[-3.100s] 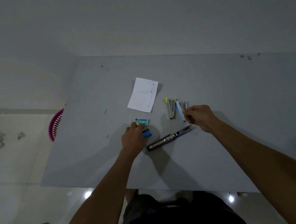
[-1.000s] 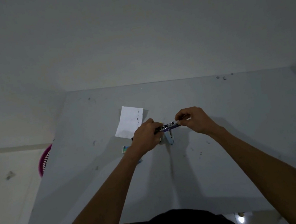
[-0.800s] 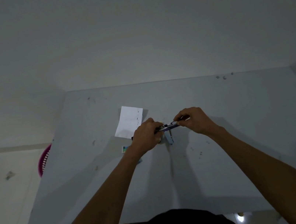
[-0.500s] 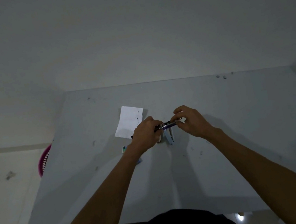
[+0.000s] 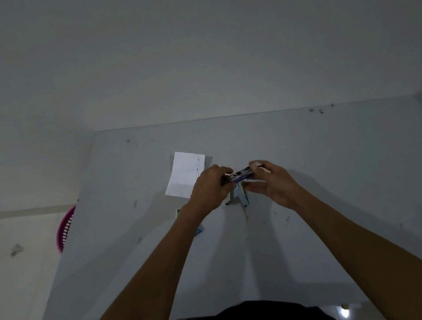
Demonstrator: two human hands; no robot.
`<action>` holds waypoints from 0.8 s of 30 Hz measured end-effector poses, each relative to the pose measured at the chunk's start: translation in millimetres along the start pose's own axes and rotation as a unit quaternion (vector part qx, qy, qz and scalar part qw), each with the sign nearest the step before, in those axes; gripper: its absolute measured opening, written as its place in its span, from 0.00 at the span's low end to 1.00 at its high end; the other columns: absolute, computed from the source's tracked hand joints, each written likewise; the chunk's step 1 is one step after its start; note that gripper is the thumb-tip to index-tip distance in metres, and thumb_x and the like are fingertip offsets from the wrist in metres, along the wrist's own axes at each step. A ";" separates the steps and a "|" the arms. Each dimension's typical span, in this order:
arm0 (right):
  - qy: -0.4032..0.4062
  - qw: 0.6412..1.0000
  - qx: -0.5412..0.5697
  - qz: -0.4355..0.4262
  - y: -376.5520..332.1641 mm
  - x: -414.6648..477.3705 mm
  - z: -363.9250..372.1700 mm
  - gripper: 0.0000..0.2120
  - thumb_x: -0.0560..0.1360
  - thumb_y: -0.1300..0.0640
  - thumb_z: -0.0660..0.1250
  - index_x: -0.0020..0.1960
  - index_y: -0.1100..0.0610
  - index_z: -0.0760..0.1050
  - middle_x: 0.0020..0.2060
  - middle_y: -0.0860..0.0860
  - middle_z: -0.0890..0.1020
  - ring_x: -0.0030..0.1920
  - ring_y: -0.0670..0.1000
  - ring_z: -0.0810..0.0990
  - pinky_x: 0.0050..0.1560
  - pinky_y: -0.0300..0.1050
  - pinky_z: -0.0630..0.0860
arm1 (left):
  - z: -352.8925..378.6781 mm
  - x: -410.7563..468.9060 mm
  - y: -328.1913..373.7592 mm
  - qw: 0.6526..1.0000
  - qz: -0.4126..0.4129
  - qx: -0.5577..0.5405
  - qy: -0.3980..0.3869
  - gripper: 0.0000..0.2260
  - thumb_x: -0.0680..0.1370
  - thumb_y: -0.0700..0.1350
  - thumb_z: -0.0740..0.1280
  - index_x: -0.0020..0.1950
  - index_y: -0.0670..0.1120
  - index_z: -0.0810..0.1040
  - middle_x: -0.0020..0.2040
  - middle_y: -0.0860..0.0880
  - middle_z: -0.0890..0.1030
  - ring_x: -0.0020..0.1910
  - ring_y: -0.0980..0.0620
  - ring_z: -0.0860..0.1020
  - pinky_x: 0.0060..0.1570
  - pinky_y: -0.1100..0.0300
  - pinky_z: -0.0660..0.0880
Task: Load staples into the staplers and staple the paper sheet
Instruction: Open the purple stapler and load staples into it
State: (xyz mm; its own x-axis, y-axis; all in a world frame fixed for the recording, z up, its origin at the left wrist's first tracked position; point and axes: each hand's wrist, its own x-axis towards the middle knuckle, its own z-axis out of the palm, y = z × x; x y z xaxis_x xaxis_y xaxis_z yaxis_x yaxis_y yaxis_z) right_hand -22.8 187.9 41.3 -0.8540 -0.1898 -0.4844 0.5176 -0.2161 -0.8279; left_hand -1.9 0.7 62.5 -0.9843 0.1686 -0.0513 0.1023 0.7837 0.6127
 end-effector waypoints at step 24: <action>0.001 0.995 0.094 0.020 11.8 0.6 29.2 0.14 0.81 0.57 0.60 0.60 0.65 0.75 0.53 0.65 0.81 0.54 0.60 0.80 0.59 0.52 0.77 | 1.8 6.9 17.8 0.994 -0.052 -0.066 0.076 0.14 0.70 0.48 0.75 0.50 0.42 0.80 0.46 0.45 0.83 0.43 0.51 0.80 0.45 0.61 0.76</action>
State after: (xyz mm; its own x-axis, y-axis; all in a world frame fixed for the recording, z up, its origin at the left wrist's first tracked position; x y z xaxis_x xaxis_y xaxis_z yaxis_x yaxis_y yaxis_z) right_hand -15.7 157.3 39.5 -0.8330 -0.1992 -0.5162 0.5509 -0.3848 -0.7406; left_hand -6.6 16.9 71.6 -0.9999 -0.0082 -0.0063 -0.0103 0.7049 0.7093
